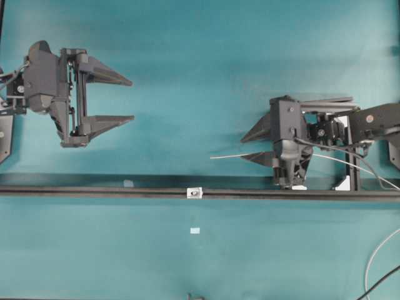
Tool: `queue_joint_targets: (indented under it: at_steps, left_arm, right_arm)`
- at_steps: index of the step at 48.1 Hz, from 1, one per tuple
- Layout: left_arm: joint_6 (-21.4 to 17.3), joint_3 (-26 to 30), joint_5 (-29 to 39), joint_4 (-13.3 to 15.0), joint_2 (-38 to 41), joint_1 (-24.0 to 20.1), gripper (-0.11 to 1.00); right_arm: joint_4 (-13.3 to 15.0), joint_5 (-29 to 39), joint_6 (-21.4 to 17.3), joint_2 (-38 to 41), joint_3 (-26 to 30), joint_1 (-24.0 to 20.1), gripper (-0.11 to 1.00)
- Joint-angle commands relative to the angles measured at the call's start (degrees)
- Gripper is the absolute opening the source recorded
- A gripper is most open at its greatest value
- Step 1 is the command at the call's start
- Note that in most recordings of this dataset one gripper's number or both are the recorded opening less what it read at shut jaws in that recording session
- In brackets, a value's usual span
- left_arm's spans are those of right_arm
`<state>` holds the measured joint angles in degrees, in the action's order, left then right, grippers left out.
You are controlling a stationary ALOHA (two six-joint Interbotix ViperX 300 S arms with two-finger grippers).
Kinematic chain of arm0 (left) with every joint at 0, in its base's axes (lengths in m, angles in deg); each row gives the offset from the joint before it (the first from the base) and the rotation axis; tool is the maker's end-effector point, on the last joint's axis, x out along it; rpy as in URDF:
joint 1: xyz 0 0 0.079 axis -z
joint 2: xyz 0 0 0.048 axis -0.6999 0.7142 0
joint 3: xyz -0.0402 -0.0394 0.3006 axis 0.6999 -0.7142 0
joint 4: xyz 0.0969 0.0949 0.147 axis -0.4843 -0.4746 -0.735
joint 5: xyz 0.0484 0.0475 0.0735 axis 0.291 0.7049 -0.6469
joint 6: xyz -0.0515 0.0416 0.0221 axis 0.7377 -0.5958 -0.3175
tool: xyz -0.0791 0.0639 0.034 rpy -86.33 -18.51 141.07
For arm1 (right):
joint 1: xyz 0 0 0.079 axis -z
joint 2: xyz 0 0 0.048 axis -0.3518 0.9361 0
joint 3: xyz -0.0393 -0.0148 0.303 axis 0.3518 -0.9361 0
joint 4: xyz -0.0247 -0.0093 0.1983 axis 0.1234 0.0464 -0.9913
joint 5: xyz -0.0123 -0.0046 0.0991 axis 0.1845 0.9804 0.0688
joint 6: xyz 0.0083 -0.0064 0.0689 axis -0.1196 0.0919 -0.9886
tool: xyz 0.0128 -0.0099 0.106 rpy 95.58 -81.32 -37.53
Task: Insert the wire through the hole in the metal fitting marked with a red label.
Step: 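Close the right gripper on the grey wire near its tip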
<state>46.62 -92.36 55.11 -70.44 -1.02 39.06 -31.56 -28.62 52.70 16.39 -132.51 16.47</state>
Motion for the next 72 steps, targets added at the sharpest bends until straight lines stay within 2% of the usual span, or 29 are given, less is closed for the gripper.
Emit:
queue_joint_targets:
  at_steps: [1, 19, 34, 52, 57, 67, 72]
  left_arm:
    - [0.0, 0.7, -0.53, -0.09, -0.26, -0.18, 0.53]
    - [0.0, 0.62, -0.53, -0.09, -0.26, -0.26, 0.53]
    - [0.0, 0.7, -0.53, -0.09, -0.26, -0.26, 0.53]
    - [0.0, 0.88, -0.53, -0.09, -0.26, -0.18, 0.53]
    - [0.0, 0.88, -0.53, -0.09, -0.26, -0.26, 0.53]
    - [0.0, 0.88, -0.53, -0.09, -0.26, -0.26, 0.53]
    - [0.0, 0.97, -0.53, -0.09, -0.26, -0.26, 0.53]
  right_arm:
    - [-0.09, -0.18, -0.26, 0.26, 1.32, -0.09, 0.53]
    - [0.0, 1.05, -0.26, 2.46, 3.16, -0.09, 0.53]
    - [0.0, 2.64, -0.26, 3.52, 3.34, 0.44, 0.4]
    - [-0.09, 2.9, -0.26, 3.96, 3.43, 1.14, 0.39]
    - [0.0, 2.9, -0.26, 3.96, 3.43, 1.49, 0.31]
    - [0.09, 2.9, 0.09, 3.96, 3.25, 2.2, 0.03]
    - [0.26, 3.08, 0.18, 3.96, 3.16, 2.29, 0.0]
